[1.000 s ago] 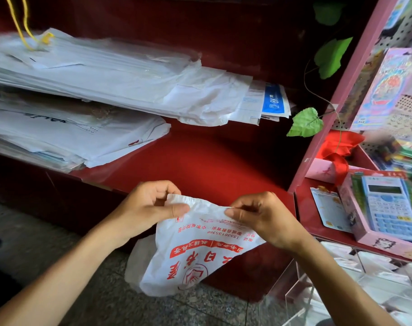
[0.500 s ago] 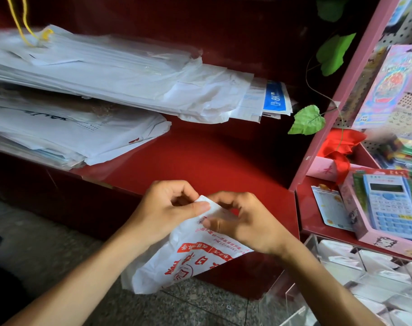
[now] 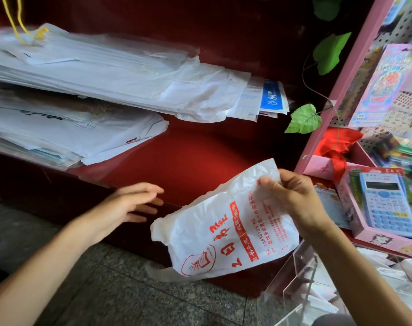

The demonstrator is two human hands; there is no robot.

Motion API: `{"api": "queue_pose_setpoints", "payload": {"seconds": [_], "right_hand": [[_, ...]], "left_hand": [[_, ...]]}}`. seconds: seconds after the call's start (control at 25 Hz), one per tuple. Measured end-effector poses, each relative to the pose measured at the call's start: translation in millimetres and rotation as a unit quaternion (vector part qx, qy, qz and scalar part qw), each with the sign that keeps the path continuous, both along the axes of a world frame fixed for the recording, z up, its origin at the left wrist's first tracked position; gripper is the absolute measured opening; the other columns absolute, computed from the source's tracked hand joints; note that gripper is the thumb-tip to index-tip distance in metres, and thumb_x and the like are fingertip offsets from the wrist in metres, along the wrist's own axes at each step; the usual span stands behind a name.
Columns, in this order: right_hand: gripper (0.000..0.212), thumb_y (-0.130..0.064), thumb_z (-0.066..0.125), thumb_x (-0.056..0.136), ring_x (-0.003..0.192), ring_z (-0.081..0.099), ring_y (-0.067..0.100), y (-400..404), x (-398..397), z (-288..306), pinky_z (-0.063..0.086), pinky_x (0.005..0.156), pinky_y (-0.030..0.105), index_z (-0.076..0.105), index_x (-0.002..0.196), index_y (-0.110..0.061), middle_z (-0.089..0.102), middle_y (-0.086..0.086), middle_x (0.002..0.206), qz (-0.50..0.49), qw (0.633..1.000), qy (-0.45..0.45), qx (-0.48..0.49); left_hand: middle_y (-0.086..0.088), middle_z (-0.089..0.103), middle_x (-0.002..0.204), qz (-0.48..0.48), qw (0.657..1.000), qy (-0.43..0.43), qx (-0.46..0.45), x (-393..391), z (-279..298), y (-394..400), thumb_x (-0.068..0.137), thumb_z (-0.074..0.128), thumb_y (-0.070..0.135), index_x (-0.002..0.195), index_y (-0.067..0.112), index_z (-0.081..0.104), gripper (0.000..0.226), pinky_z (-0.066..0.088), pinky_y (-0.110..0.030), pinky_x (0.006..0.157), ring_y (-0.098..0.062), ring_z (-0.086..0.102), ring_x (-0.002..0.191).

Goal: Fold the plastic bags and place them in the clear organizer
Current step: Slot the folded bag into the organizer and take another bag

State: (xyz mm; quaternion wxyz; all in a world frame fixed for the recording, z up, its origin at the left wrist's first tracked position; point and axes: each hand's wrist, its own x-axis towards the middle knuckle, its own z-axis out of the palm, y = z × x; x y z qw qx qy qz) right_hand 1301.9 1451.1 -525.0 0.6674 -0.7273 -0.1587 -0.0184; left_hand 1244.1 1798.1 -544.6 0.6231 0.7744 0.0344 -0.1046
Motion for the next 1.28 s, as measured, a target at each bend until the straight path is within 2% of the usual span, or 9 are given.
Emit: {"api": "queue_pose_setpoints", "payload": {"seconds": [0.16, 0.32, 0.48, 0.6, 0.8, 0.96, 1.04, 1.12, 1.28], "right_hand": [[0.022, -0.018, 0.064, 0.093, 0.072, 0.072, 0.030, -15.1, 8.6, -4.7, 0.056, 0.065, 0.039, 0.067, 0.093, 0.003, 0.074, 0.016, 0.087, -0.044, 0.999, 0.024, 0.020], [0.017, -0.018, 0.062, 0.094, 0.073, 0.072, 0.027, -23.8, 12.4, -8.5, 0.057, 0.064, 0.038, 0.070, 0.093, -0.003, 0.075, 0.014, 0.088, -0.061, 0.996, 0.043, 0.048], [0.018, -0.019, 0.062, 0.094, 0.076, 0.072, 0.027, -29.7, 14.3, -10.0, 0.059, 0.069, 0.041, 0.071, 0.097, -0.003, 0.075, 0.013, 0.092, -0.071, 0.994, 0.057, 0.058], [0.017, -0.020, 0.062, 0.093, 0.077, 0.072, 0.027, -30.8, 14.6, -10.8, 0.058, 0.071, 0.043, 0.071, 0.095, -0.006, 0.075, 0.013, 0.092, -0.074, 0.994, 0.067, 0.053], [0.022, -0.030, 0.068, 0.088, 0.083, 0.070, 0.034, -35.3, 17.7, -13.8, 0.056, 0.082, 0.054, 0.074, 0.091, -0.009, 0.074, 0.015, 0.094, -0.104, 0.988, 0.092, 0.061], [0.056, -0.058, 0.080, 0.062, 0.085, 0.070, 0.034, -40.4, 19.8, -16.3, 0.054, 0.089, 0.059, 0.075, 0.090, -0.010, 0.074, 0.016, 0.096, -0.117, 0.983, 0.118, 0.075], [0.046, -0.047, 0.076, 0.076, 0.087, 0.070, 0.034, -42.3, 21.5, -18.6, 0.052, 0.092, 0.060, 0.073, 0.096, -0.006, 0.074, 0.016, 0.099, -0.117, 0.981, 0.134, 0.083], [0.034, -0.034, 0.068, 0.089, 0.090, 0.071, 0.035, -42.2, 22.6, -19.1, 0.053, 0.092, 0.059, 0.072, 0.101, -0.002, 0.074, 0.016, 0.100, -0.128, 0.979, 0.141, 0.078], [0.029, -0.031, 0.070, 0.089, 0.092, 0.071, 0.038, -42.8, 24.4, -20.4, 0.053, 0.091, 0.060, 0.073, 0.098, -0.003, 0.075, 0.016, 0.098, -0.153, 0.974, 0.144, 0.082]], "left_hand": [[-0.008, 0.066, 0.124, -0.147, 0.988, 0.033, -0.042, -2.4, -1.5, -1.1, 0.075, 0.064, 0.016, 0.125, 0.029, 0.064, 0.052, 0.049, -0.043, 0.095, -0.028, 0.061, 0.117], [0.000, 0.065, 0.127, -0.204, 0.979, 0.024, 0.015, -3.1, 0.8, -12.5, 0.076, 0.072, 0.011, 0.125, 0.025, 0.062, 0.052, 0.050, -0.035, 0.094, -0.019, 0.062, 0.116], [-0.005, 0.073, 0.105, -0.122, 0.989, 0.032, 0.075, 2.3, -14.9, -25.7, 0.082, 0.079, 0.017, 0.110, 0.032, 0.070, 0.033, 0.053, -0.030, 0.080, -0.012, 0.066, 0.088], [-0.008, 0.076, 0.098, -0.077, 0.994, 0.026, 0.071, 4.5, -20.1, -33.3, 0.087, 0.073, 0.014, 0.108, 0.016, 0.070, 0.021, 0.051, -0.032, 0.081, -0.021, 0.069, 0.090], [-0.012, 0.075, 0.098, -0.029, 0.999, 0.003, -0.040, 6.1, -9.9, -24.0, 0.068, 0.084, 0.028, 0.095, 0.007, 0.068, 0.038, 0.051, -0.033, 0.077, -0.025, 0.070, 0.088], [-0.013, 0.064, 0.076, 0.064, 0.986, -0.035, -0.150, 10.8, -1.2, -0.7, 0.052, 0.069, 0.024, 0.070, 0.012, 0.058, 0.025, 0.047, -0.032, 0.063, -0.026, 0.061, 0.072], [-0.012, 0.063, 0.076, 0.099, 0.974, -0.058, -0.194, 12.4, -1.1, 9.3, 0.051, 0.067, 0.024, 0.063, 0.015, 0.058, 0.017, 0.047, -0.031, 0.058, -0.024, 0.058, 0.071], [-0.011, 0.063, 0.077, 0.085, 0.974, -0.079, -0.195, 11.3, -2.1, 14.6, 0.047, 0.079, 0.027, 0.062, 0.017, 0.058, 0.028, 0.049, -0.028, 0.055, -0.021, 0.059, 0.073], [-0.013, 0.058, 0.071, 0.048, 0.981, -0.114, -0.150, 8.4, -2.1, 24.8, 0.060, 0.083, 0.022, 0.063, 0.014, 0.056, 0.028, 0.050, -0.021, 0.056, -0.022, 0.055, 0.067]]}}
